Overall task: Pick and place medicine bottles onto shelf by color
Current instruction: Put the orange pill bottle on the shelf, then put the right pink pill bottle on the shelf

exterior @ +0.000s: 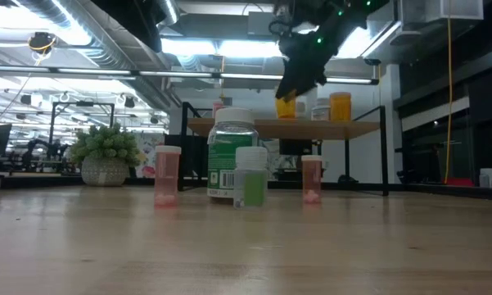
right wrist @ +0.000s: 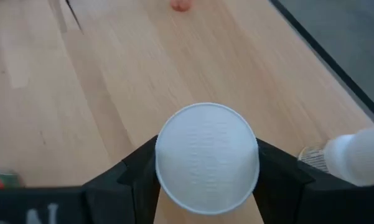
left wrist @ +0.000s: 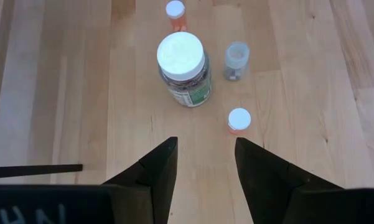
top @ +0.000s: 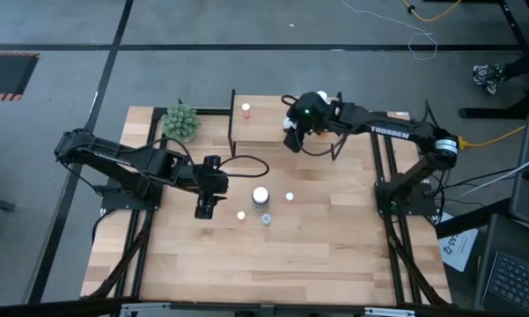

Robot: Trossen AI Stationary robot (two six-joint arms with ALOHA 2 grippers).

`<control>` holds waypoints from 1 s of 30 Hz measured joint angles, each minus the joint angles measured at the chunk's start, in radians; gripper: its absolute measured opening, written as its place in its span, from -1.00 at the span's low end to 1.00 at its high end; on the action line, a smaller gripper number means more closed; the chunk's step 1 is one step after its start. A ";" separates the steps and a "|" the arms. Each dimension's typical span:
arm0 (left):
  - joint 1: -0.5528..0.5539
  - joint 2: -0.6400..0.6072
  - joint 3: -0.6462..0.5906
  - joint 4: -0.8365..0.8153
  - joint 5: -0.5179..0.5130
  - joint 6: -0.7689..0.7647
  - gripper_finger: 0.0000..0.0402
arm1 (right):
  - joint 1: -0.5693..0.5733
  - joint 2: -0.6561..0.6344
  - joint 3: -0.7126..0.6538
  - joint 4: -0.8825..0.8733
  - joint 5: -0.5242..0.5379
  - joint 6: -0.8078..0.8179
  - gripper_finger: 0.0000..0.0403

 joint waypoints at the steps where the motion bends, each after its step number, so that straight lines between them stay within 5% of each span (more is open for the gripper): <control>1: 0.000 0.000 0.000 0.000 0.000 0.000 -0.22 | -0.005 0.007 0.000 0.009 0.000 0.000 0.01; 24: 0.000 0.000 0.000 0.000 0.000 0.000 -0.22 | -0.021 0.025 0.003 0.125 0.000 -0.077 0.33; 30: 0.000 0.000 0.000 0.000 0.000 0.000 -0.22 | -0.021 0.025 0.102 0.099 -0.001 -0.103 0.33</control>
